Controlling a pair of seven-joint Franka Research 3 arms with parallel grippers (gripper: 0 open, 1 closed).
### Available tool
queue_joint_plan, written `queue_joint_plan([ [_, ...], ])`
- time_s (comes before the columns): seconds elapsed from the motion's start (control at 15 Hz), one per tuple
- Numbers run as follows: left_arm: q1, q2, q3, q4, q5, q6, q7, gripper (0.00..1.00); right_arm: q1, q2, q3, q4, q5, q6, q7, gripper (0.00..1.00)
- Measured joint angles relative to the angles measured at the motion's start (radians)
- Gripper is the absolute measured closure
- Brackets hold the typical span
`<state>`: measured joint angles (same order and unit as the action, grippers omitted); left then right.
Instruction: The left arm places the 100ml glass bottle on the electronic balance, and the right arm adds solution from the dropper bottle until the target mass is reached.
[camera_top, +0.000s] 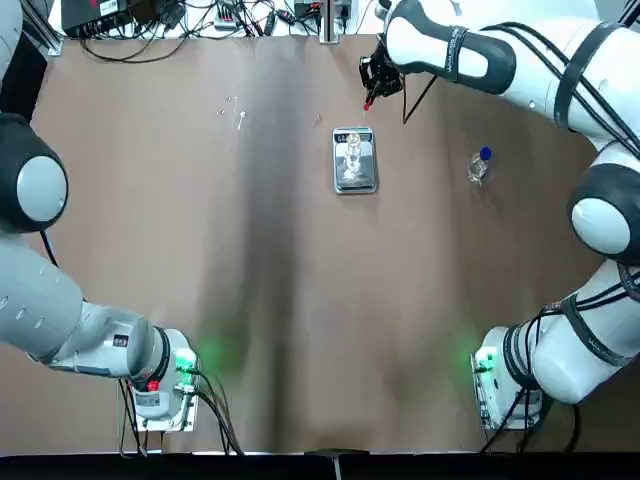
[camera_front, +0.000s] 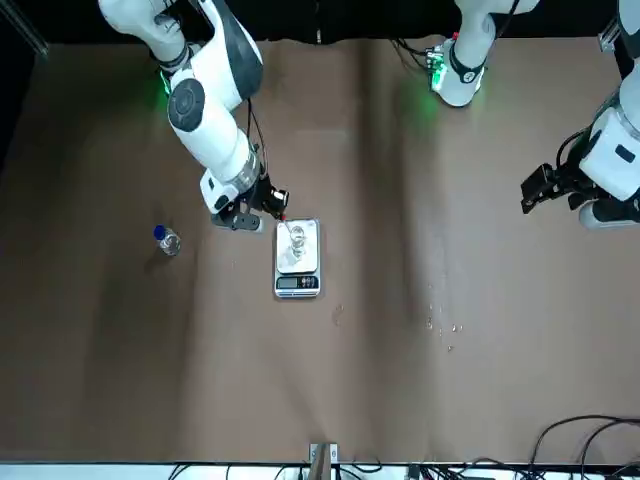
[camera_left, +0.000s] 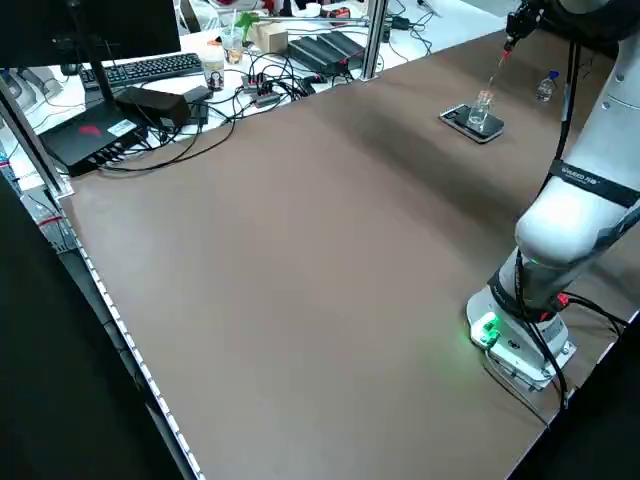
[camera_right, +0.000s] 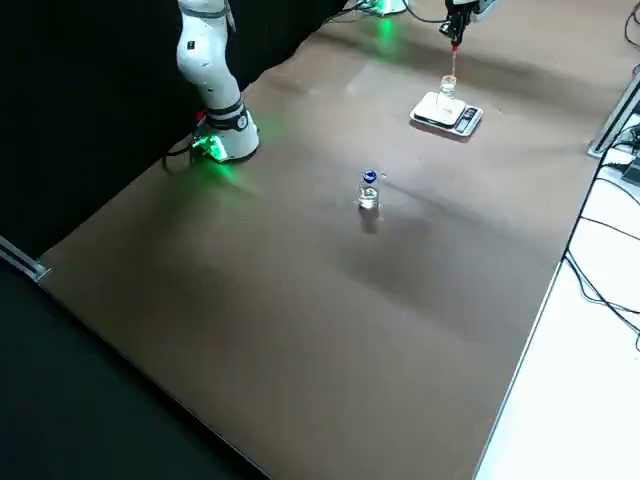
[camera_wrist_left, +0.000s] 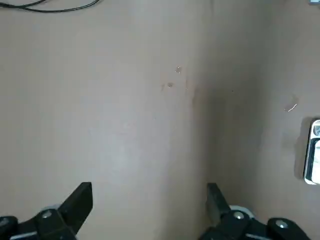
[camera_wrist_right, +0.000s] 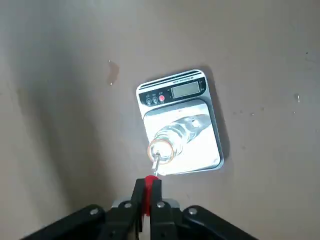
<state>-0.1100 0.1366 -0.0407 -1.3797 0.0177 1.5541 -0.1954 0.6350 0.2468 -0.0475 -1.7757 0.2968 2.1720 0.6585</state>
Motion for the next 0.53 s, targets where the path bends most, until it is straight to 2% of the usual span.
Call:
queue_joint_plan([
  [0.53,0.000,0.000,-0.001,-0.002,0.000,0.000,0.000,0.00,0.003,0.024,-0.001,0.000,-0.025,0.016,0.000,0.92],
])
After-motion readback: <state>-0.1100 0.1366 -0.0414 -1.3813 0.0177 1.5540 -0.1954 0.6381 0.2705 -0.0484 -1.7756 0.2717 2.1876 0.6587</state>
